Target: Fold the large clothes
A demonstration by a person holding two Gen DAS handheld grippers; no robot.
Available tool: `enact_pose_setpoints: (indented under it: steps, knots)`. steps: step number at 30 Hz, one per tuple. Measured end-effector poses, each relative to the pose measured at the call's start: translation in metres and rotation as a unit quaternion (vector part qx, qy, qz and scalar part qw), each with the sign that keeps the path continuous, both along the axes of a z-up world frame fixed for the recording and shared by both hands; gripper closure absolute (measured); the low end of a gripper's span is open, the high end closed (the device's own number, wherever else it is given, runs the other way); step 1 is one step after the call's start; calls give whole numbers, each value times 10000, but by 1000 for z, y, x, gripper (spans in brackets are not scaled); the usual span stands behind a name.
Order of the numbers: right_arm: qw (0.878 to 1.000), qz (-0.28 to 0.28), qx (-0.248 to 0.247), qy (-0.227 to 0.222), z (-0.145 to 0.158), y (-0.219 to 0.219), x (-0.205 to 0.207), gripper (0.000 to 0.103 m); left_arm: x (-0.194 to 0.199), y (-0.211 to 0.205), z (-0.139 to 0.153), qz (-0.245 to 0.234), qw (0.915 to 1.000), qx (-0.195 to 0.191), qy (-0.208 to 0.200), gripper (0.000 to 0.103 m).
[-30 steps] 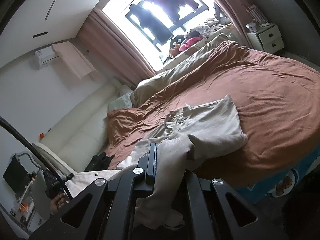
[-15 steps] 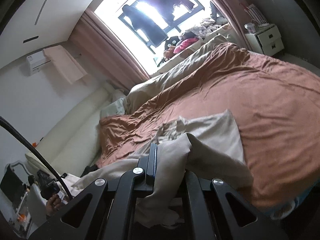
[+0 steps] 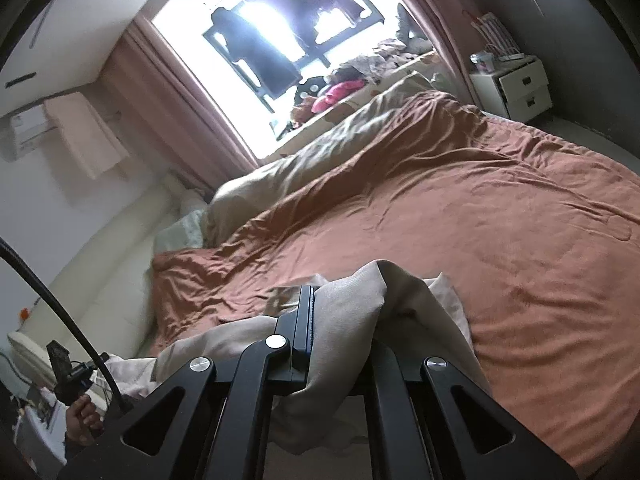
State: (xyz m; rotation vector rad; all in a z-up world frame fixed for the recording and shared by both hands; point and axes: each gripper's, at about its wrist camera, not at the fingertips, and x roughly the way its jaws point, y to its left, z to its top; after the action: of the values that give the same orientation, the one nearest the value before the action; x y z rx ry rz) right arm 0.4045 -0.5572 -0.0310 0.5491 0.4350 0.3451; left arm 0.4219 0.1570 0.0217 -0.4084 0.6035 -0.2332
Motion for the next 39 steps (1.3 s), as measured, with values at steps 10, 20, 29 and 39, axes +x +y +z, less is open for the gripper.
enact_pose_setpoints:
  steps: [10, 20, 29, 39]
  knots:
    - [9965, -341, -239, 722, -22, 40, 74, 101, 91, -6, -75, 21, 9976, 118, 675, 98]
    - [9887, -547, -559, 1278, -30, 67, 111, 98, 149, -7, -134, -24, 9885, 284, 1485, 80]
    - [9899, -717, -801, 924, 2, 82, 82, 0, 125, -3, -97, 389, 9927, 570, 991, 0]
    - [9828, -111, -1467, 1119, 16, 130, 60, 0, 124, -56, -116, -465, 9832, 1078, 1399, 6]
